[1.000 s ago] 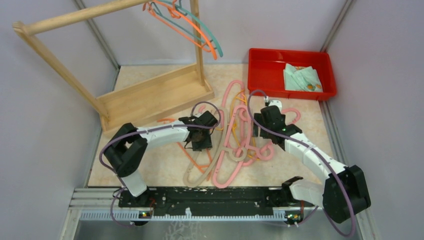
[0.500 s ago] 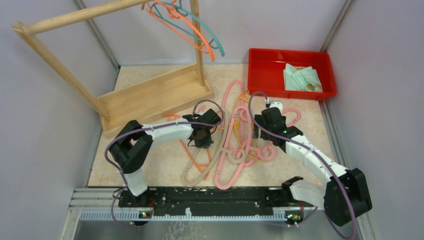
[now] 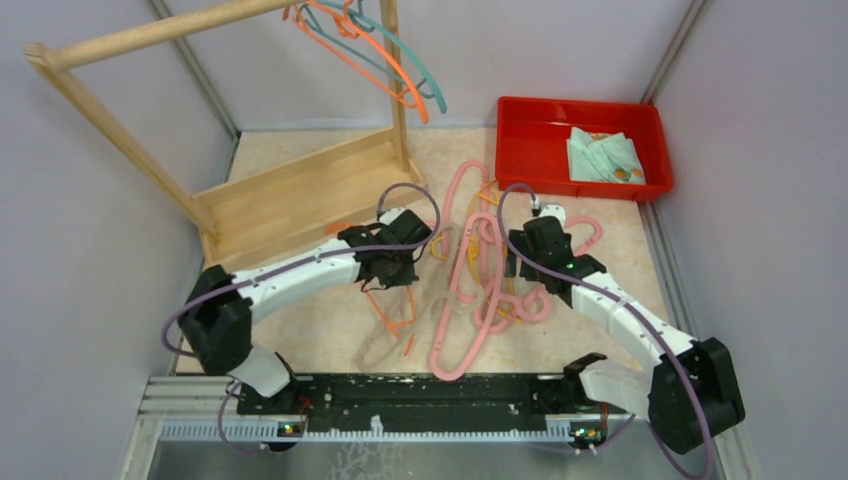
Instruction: Organize the hangers
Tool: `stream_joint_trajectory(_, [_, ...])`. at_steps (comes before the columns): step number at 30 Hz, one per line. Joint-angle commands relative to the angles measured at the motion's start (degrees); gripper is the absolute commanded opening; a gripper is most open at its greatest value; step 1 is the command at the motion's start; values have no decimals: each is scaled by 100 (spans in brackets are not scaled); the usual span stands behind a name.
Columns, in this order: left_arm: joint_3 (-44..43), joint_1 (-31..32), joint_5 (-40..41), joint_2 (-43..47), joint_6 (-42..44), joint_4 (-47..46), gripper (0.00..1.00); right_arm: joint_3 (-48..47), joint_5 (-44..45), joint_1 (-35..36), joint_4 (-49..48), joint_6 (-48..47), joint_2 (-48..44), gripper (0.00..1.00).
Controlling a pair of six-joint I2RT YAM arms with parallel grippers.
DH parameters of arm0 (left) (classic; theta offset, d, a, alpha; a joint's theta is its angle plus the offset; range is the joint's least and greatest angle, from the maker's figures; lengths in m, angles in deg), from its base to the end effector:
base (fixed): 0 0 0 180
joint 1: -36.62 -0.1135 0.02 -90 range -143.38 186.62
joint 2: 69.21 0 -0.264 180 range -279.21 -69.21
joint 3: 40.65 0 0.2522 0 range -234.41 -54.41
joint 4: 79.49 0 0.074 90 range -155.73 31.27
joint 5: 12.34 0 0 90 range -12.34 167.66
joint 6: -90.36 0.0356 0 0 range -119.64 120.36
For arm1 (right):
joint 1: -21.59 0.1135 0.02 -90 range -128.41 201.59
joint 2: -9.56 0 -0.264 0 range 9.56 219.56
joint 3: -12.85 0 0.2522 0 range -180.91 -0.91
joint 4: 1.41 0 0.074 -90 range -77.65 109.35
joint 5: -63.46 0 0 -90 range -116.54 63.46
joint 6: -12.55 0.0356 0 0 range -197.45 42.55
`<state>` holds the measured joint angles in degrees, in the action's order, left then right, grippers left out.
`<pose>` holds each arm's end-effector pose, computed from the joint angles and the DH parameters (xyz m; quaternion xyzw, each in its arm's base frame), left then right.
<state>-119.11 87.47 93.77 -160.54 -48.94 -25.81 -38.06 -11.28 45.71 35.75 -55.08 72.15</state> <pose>0.2066 -0.2381 0.2220 -0.0154 0.9698 -0.0663 0.2343 0.2017 0.0800 0.2152 0.0325 0.9285 0.0233 0.3692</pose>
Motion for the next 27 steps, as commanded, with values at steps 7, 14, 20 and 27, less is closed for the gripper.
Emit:
stream_joint_trajectory(7, [256,69,1509,1358,373,-450,0,-97,-56,-56,-310,32,31,80])
stream_joint_trajectory(14, [600,187,1713,1899,273,-893,0,-293,16,-56,-253,-57,137,79])
stream_joint_trajectory(20, [910,190,807,1497,642,-1269,0,-342,-82,-56,-307,-23,203,78])
stream_joint_trajectory(27, [1404,266,67,707,612,-1118,0,-292,-108,-57,-246,-22,116,77])
